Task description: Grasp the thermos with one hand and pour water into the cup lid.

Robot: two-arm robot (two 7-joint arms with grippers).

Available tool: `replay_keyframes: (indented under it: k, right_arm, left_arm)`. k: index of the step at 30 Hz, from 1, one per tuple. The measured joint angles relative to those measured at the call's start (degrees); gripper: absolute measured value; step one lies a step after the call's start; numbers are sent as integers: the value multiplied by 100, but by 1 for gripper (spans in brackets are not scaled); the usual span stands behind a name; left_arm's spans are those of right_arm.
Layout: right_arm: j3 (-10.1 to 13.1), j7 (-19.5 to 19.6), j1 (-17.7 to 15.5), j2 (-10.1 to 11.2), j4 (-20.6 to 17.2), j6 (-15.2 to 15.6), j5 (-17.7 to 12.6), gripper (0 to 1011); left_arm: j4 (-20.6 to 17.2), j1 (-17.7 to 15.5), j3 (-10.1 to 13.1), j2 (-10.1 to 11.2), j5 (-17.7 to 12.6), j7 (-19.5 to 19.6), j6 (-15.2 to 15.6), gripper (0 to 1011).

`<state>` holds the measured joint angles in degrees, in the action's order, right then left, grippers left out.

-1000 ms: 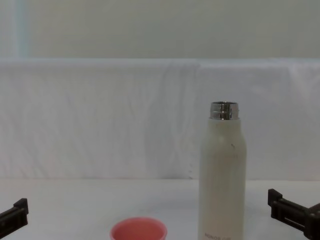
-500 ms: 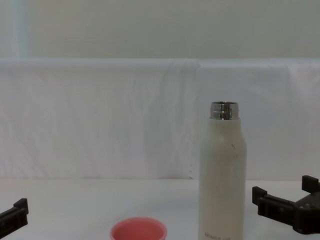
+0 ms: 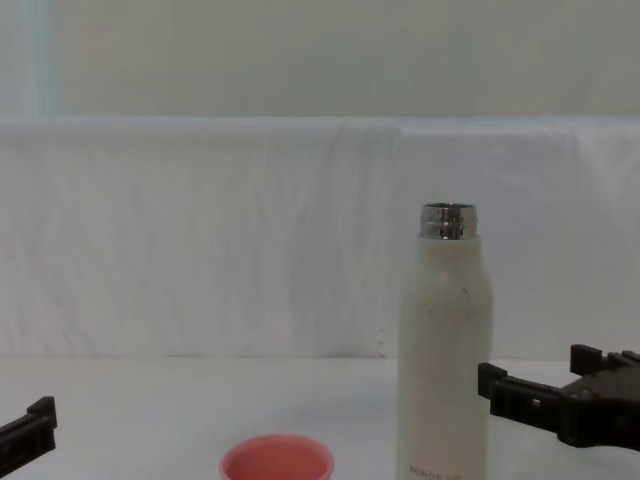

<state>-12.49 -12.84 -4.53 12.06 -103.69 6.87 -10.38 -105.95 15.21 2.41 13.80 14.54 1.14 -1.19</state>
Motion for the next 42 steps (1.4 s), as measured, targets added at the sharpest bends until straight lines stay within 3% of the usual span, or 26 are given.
replay_keyframes:
  k: [16, 42]
  right_arm:
    - [-159, -53, 515, 14, 461, 123, -254, 1002]
    - [-370, 34, 1030, -89, 960, 221, -287, 1002]
  left_arm:
    - [0, 0, 0, 0, 0, 0, 0, 1001]
    - [0, 0, 0, 0, 0, 0, 0, 1001]
